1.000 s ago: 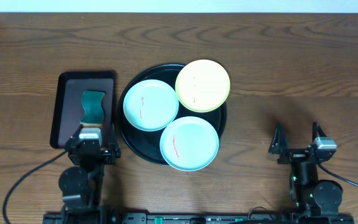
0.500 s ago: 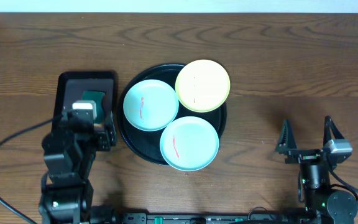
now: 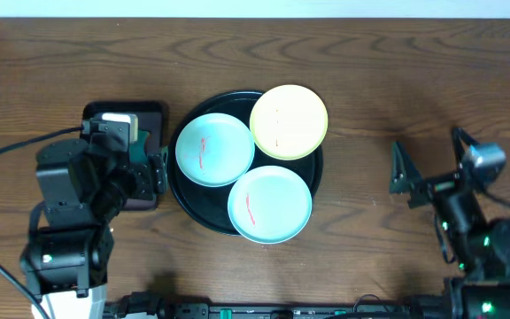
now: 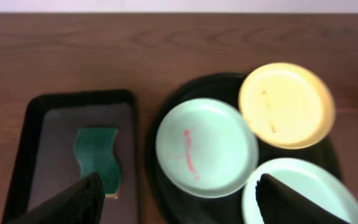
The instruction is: Clean dirty plates on tray and stack at the side
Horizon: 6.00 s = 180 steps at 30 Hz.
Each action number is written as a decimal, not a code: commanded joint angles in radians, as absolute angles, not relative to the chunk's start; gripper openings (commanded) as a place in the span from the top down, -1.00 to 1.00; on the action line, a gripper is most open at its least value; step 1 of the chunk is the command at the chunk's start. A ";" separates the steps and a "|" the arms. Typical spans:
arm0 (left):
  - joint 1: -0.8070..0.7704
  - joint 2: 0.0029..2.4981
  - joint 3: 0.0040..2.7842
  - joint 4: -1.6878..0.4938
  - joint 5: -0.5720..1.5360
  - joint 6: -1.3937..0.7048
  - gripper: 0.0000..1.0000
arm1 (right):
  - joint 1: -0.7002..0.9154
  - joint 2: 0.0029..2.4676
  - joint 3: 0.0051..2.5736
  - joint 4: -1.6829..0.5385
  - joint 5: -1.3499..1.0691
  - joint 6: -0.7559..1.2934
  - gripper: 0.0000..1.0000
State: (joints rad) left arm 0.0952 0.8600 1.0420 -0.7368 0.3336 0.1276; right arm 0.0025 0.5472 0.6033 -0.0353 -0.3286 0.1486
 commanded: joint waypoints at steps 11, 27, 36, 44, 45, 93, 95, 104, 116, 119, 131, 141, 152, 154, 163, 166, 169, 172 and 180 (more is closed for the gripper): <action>0.092 1.019 1.376 -0.949 0.487 0.129 -0.58 | 0.028 1.006 1.022 -0.267 -0.629 0.205 -0.98; 0.093 1.422 1.596 -1.220 0.323 0.202 -0.58 | 0.360 1.586 1.395 -0.650 -0.506 0.129 -0.99; 0.093 1.501 1.594 -1.195 0.319 0.202 -0.58 | 0.520 1.824 1.417 -0.513 -0.498 0.148 -0.99; 0.099 1.522 1.594 -1.166 0.253 0.189 -0.58 | 0.590 1.914 1.416 -0.424 -0.467 0.299 -0.03; 0.103 1.522 1.594 -1.164 0.201 0.147 -0.57 | 0.597 1.918 1.416 -0.432 -0.434 0.355 0.08; 0.175 1.782 1.561 -1.121 -0.015 -0.046 -0.36 | 0.688 2.123 1.416 -0.418 -0.117 0.605 0.98; 0.176 1.818 1.558 -1.124 -0.015 -0.042 -0.34 | 0.688 2.123 1.416 -0.419 -0.117 0.604 0.98; 0.232 1.950 1.552 -1.122 -0.016 0.049 -0.07 | 0.688 2.123 1.417 -0.415 -0.150 0.567 0.98; 0.270 2.041 1.527 -1.025 0.142 0.166 0.01 | 0.688 2.123 1.417 -0.415 -0.151 0.560 0.98; 0.270 2.041 1.498 -1.003 0.142 0.168 0.07 | 0.688 2.123 1.417 -0.415 -0.151 0.560 0.98; 0.269 2.041 1.360 -0.849 0.142 0.163 0.78 | 0.688 2.123 1.417 -0.415 -0.151 0.560 0.98; 0.269 1.972 1.411 -0.879 0.142 0.095 0.86 | 0.688 2.123 1.418 -0.414 -0.159 0.561 0.98; 0.251 1.709 1.429 -0.927 0.141 0.055 0.86 | 0.684 2.123 1.418 -0.414 -0.167 0.561 0.98; 0.245 1.705 1.429 -0.927 0.130 0.034 0.86 | 0.684 2.123 1.418 -0.414 -0.171 0.561 0.98; 0.232 1.706 1.415 -0.926 0.048 -0.047 0.86 | 0.682 2.123 1.418 -0.414 -0.174 0.561 0.98; 0.223 1.706 1.415 -0.926 0.052 -0.052 0.86 | 0.682 2.123 1.418 -0.414 -0.173 0.561 0.98; 0.188 1.706 1.412 -0.925 0.100 -0.055 0.86 | 0.682 2.123 1.418 -0.413 -0.174 0.561 0.98; 0.137 1.712 1.406 -0.926 0.155 -0.059 0.86 | 0.682 2.123 1.418 -0.411 -0.174 0.561 0.98; -0.012 1.757 1.316 -0.858 0.157 -0.176 0.86 | 0.682 2.123 1.418 -0.411 -0.173 0.561 0.98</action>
